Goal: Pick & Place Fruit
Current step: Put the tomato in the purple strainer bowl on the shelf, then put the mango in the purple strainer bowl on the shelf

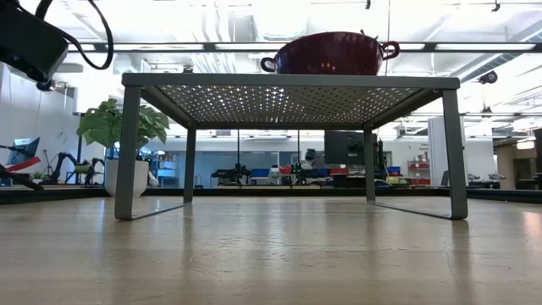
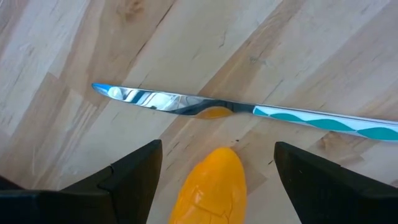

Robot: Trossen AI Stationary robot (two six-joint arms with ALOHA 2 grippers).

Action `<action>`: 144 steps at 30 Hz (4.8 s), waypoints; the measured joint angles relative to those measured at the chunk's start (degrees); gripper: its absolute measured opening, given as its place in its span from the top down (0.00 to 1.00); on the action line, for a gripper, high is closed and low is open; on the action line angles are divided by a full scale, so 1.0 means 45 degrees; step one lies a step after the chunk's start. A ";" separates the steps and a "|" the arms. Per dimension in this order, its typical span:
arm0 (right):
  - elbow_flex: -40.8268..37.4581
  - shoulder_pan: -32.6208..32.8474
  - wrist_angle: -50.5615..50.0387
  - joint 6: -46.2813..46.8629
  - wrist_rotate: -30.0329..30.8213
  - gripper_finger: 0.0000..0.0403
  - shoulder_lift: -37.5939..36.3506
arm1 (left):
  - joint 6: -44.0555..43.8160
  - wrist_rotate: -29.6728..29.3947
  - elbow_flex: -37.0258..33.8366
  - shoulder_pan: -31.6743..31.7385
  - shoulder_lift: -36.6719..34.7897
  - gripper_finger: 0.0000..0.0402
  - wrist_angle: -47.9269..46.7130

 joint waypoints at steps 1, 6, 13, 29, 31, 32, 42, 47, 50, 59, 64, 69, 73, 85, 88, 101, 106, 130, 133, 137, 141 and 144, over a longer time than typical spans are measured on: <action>0.0014 0.0001 0.0025 -0.0006 -0.0003 0.32 -0.0050 | 0.0000 0.0000 0.0000 0.0000 0.0000 0.22 0.0007; 0.0026 -0.0004 0.0084 0.0010 0.0006 0.38 -0.0270 | 0.0000 -0.0042 0.0000 0.0000 0.0000 0.22 0.0008; 0.0031 -0.0009 0.0117 0.0014 0.0007 0.32 -0.0327 | 0.0000 -0.0146 0.0000 0.0000 0.0000 0.22 0.0052; 0.0031 -0.0009 0.0248 -0.0292 0.0012 0.35 -0.0345 | 0.0000 -0.0144 0.0000 0.0000 0.0000 0.22 0.0105; 0.0031 -0.0009 0.0248 -0.0331 0.0012 0.33 -0.0345 | 0.0000 -0.0142 0.0000 -0.0005 0.0000 0.22 0.0105; 0.0031 -0.0009 0.0248 -0.0337 0.0013 0.32 -0.0345 | 0.0000 -0.0142 0.0000 -0.0004 0.0000 0.22 0.0110; 0.0042 -0.0025 0.0938 -0.0920 -0.0002 0.39 -0.0519 | 0.0000 -0.0141 0.0000 0.0000 0.0000 0.22 0.0134; 0.0488 -0.0098 0.1541 -0.1589 0.0029 0.33 -0.0627 | 0.0000 -0.0141 0.0000 0.0000 0.0000 0.22 0.0139; 0.0978 -0.0306 0.1579 -0.2214 0.0136 0.33 -0.0617 | 0.0000 -0.0141 0.0000 0.0000 0.0000 0.22 0.0144; 0.3049 -0.1553 0.1933 -0.5200 0.0395 0.37 -0.0656 | 0.0000 -0.0136 0.0000 0.0000 0.0000 0.22 0.0149; 0.4463 -0.2410 0.1877 -0.7369 0.0395 0.33 -0.0656 | 0.0000 -0.0139 0.0000 0.0000 0.0000 0.22 0.0149; 0.6101 -0.3578 0.1191 -0.9673 0.0395 0.37 -0.0656 | 0.0000 -0.0212 0.0000 0.0000 0.0000 0.22 0.0149; 0.7509 -0.4666 0.0254 -1.1665 0.0729 0.38 -0.0656 | 0.0004 -0.0223 0.0000 0.0000 0.0000 0.22 0.0145; 1.0446 -0.8809 -0.0920 -1.6830 0.2401 0.36 -0.0664 | 0.0044 -0.0420 0.0000 0.0000 0.0000 0.22 0.0144; 1.0445 -0.9892 -0.0912 -1.7573 0.2401 0.38 -0.0666 | 0.0115 -0.0556 0.0000 0.0000 0.0000 0.22 0.0144; 0.9626 -1.2551 -0.0817 -1.8395 0.2201 0.36 -0.0661 | 0.0257 -0.0612 0.0000 0.0000 0.0000 0.22 0.0144; 0.9252 -1.2640 -0.0672 -1.8339 0.2204 0.37 -0.0651 | 0.0253 -0.0612 0.0000 0.0000 0.0003 0.22 0.0144; 0.8647 -1.2618 -0.0018 -1.7566 0.1964 0.26 -0.0604 | 0.0253 -0.0612 0.0000 0.0000 0.0002 0.22 0.0149; 0.8623 -1.2623 0.0001 -1.7545 0.1959 0.23 -0.0556 | 0.0253 -0.0612 0.0000 0.0005 0.0003 0.22 0.0149; 0.8649 -1.2599 0.0068 -1.7576 0.1954 0.21 -0.0443 | 0.0253 -0.0612 0.0000 0.0000 0.0005 0.22 0.0154; 0.9060 -1.2596 0.0050 -1.7612 0.1954 0.20 -0.0473 | 0.0248 -0.0607 0.0000 0.0000 0.0005 0.22 0.0173; 0.9606 -1.2596 0.0023 -1.7661 0.1954 0.20 -0.0504 | 0.0248 -0.0606 0.0000 0.0002 0.0005 0.22 0.0181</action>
